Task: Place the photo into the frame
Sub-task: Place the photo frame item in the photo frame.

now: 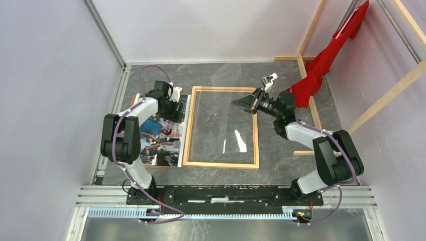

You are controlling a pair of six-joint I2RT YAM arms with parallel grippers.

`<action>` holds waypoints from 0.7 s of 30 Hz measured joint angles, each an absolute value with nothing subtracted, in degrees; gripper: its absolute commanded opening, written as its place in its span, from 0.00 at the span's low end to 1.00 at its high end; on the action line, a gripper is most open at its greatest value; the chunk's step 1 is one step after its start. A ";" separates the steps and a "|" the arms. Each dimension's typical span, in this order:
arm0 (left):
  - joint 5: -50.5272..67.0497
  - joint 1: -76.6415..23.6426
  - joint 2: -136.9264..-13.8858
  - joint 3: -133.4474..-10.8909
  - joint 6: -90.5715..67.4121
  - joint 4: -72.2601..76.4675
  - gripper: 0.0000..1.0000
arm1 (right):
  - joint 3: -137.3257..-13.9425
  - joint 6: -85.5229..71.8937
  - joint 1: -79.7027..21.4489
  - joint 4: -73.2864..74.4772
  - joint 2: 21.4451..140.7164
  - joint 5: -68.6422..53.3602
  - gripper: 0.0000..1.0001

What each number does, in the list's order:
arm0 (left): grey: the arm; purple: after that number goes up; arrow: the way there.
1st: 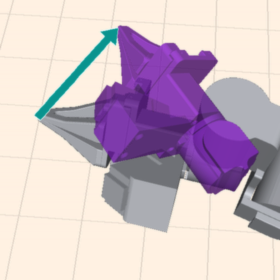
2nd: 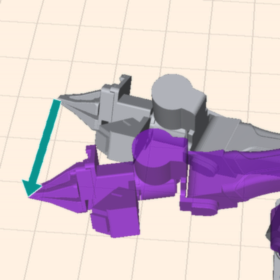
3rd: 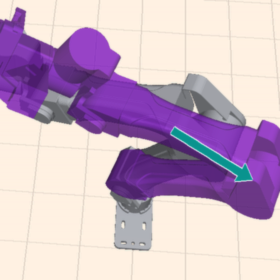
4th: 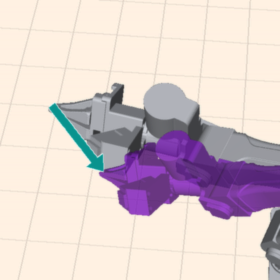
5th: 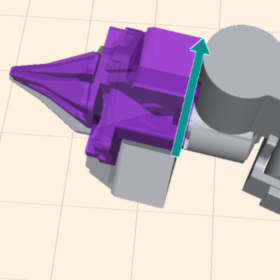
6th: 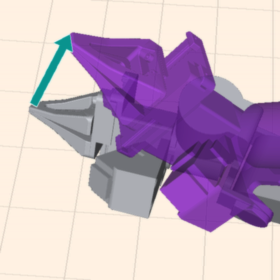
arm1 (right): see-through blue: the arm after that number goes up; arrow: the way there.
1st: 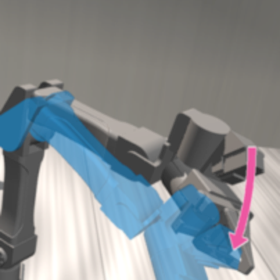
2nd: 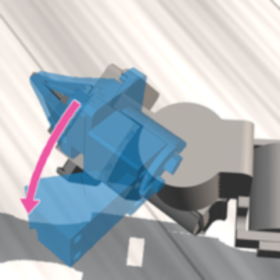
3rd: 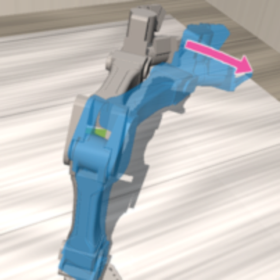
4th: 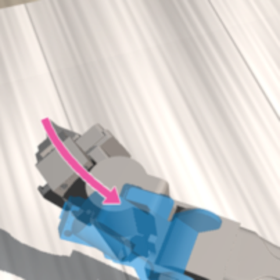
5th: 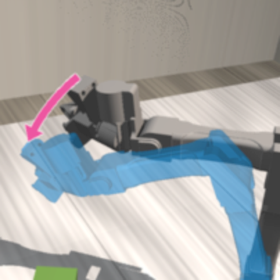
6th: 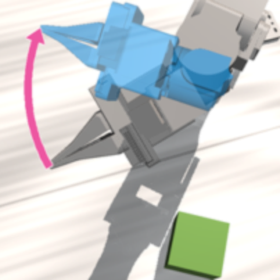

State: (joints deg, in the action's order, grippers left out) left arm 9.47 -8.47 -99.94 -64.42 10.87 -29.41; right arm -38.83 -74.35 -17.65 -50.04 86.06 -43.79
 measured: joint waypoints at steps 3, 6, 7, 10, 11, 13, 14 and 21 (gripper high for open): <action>9.58 -7.11 -99.92 -64.73 10.83 -29.41 0.75 | -39.94 -75.85 -18.39 -50.72 86.28 -43.83 0.00; 9.39 -6.20 -99.94 -64.86 10.81 -29.21 0.75 | -40.97 -77.14 -18.83 -52.05 86.30 -44.03 0.00; 9.21 -5.98 -99.94 -64.86 10.79 -29.08 0.75 | -41.23 -77.38 -18.87 -52.62 86.30 -44.12 0.00; 9.13 -5.87 -99.92 -64.86 10.76 -28.77 0.75 | -41.28 -77.58 -18.87 -53.12 86.50 -44.16 0.00; 9.13 -5.87 -99.92 -64.86 10.72 -28.67 0.75 | -41.25 -77.52 -18.85 -53.34 86.91 -44.18 0.00; 9.13 -5.87 -99.92 -64.86 10.50 -28.53 0.75 | -40.97 -76.79 -18.72 -53.82 88.36 -44.21 0.00; 9.13 -5.87 -99.92 -64.86 10.48 -28.56 0.75 | -40.49 -76.29 -18.57 -53.95 89.19 -44.21 0.00; 9.02 -5.87 -99.92 -64.86 10.48 -28.53 0.75 | -38.63 -68.49 -16.10 -47.13 93.30 -43.90 0.00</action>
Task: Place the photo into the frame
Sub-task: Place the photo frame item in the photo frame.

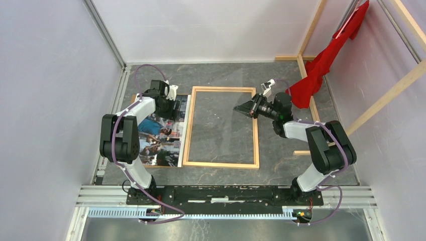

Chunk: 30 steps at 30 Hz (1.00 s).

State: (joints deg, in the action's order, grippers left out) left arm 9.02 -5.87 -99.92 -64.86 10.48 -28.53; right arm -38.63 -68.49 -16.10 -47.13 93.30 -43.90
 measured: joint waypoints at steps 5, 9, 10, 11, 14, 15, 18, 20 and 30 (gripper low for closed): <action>9.04 -5.87 -99.92 -64.86 10.48 -28.56 0.75 | -38.61 -63.35 -14.63 -42.44 93.51 -43.64 0.00; 9.06 -5.91 -99.92 -64.86 10.48 -28.56 0.75 | -38.52 -61.12 -13.74 -41.23 94.02 -43.70 0.00; 9.06 -5.93 -99.92 -64.86 10.48 -28.56 0.75 | -38.48 -60.93 -13.69 -41.15 94.17 -43.70 0.00; 9.06 -5.98 -99.92 -64.86 10.48 -28.56 0.75 | -38.39 -60.58 -13.56 -41.08 94.43 -43.75 0.00; 9.06 -6.26 -99.92 -64.86 10.48 -28.56 0.75 | -37.95 -59.53 -12.91 -40.38 95.15 -43.97 0.00; 9.06 -6.28 -99.92 -64.86 10.50 -28.56 0.75 | -37.71 -59.20 -12.64 -40.05 95.31 -43.97 0.00; 9.06 -6.50 -99.92 -64.86 10.48 -28.56 0.75 | -36.75 -58.59 -11.88 -39.20 95.57 -43.97 0.00; 9.04 -6.59 -99.92 -64.86 10.48 -28.56 0.75 | -36.38 -58.35 -11.64 -38.79 95.66 -43.97 0.00; 9.02 -7.75 -99.92 -64.86 10.48 -28.56 0.75 | -35.57 -57.74 -10.74 -38.52 95.88 -44.10 0.00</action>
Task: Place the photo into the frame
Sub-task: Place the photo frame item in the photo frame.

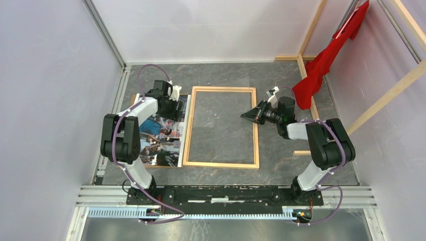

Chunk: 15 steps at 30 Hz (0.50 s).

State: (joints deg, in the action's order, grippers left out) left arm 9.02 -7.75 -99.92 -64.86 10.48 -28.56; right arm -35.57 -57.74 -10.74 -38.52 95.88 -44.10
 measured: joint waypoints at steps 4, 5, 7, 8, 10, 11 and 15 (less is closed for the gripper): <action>8.99 -8.14 -99.92 -64.86 10.50 -28.56 0.75 | -34.96 -57.63 -10.50 -38.57 96.29 -44.10 0.00; 8.97 -8.19 -99.92 -64.86 10.50 -28.58 0.75 | -34.79 -57.60 -10.44 -38.54 96.33 -44.10 0.00; 8.97 -8.25 -99.92 -64.86 10.50 -28.56 0.75 | -34.24 -57.63 -10.24 -38.61 96.40 -44.07 0.00; 8.97 -8.34 -99.92 -64.86 10.50 -28.56 0.75 | -34.02 -57.63 -10.20 -38.65 96.40 -44.07 0.00; 8.93 -8.45 -99.92 -64.86 10.50 -28.58 0.75 | -33.78 -57.63 -10.09 -38.76 96.51 -44.10 0.00; 8.88 -8.51 -99.92 -64.86 10.48 -28.56 0.75 | -33.76 -57.65 -10.04 -38.85 96.57 -44.10 0.00; 8.54 -8.84 -99.92 -64.86 10.50 -28.56 0.75 | -33.65 -57.63 -9.91 -39.00 96.62 -44.12 0.00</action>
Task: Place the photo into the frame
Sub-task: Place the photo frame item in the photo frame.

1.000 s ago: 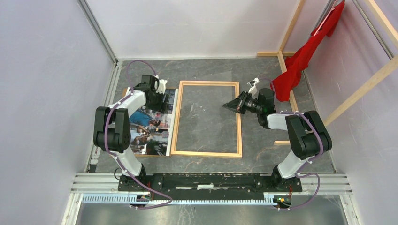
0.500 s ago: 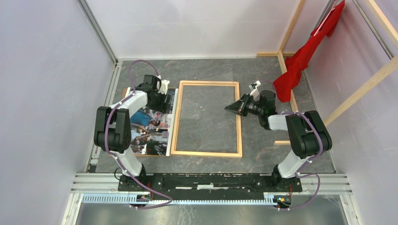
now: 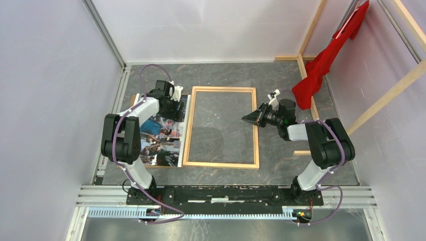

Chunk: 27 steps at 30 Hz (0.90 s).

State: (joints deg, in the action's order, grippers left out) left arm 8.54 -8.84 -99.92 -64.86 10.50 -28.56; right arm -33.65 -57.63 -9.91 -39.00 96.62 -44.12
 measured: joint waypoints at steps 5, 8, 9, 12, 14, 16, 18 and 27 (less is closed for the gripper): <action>8.08 -8.86 -99.92 -64.86 10.50 -28.58 0.75 | -33.23 -57.63 -9.61 -39.31 96.62 -44.10 0.00; 7.90 -8.86 -99.92 -64.86 10.48 -28.58 0.75 | -32.84 -57.63 -9.45 -39.42 96.62 -44.05 0.00; 7.81 -8.86 -99.92 -64.86 10.50 -28.56 0.75 | -32.69 -57.65 -9.41 -39.46 96.62 -44.03 0.00; 7.73 -8.88 -99.92 -64.86 10.48 -28.58 0.75 | -32.10 -57.65 -9.21 -39.81 96.62 -43.97 0.00; 7.66 -8.93 -99.92 -64.86 10.50 -28.56 0.75 | -31.83 -57.65 -9.08 -39.81 96.66 -43.94 0.00; 7.66 -8.99 -99.92 -64.86 10.50 -28.56 0.75 | -31.79 -57.65 -8.97 -39.97 96.86 -43.94 0.00; 7.66 -9.10 -99.92 -64.86 10.50 -28.56 0.75 | -31.79 -57.67 -8.93 -40.21 97.25 -43.94 0.00; 7.64 -9.19 -99.92 -64.86 10.50 -28.56 0.75 | -31.79 -57.60 -8.86 -40.60 97.58 -44.03 0.00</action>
State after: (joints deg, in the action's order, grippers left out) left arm 7.64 -9.19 -99.92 -64.86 10.50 -28.56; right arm -31.79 -57.60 -8.86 -40.60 97.58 -44.03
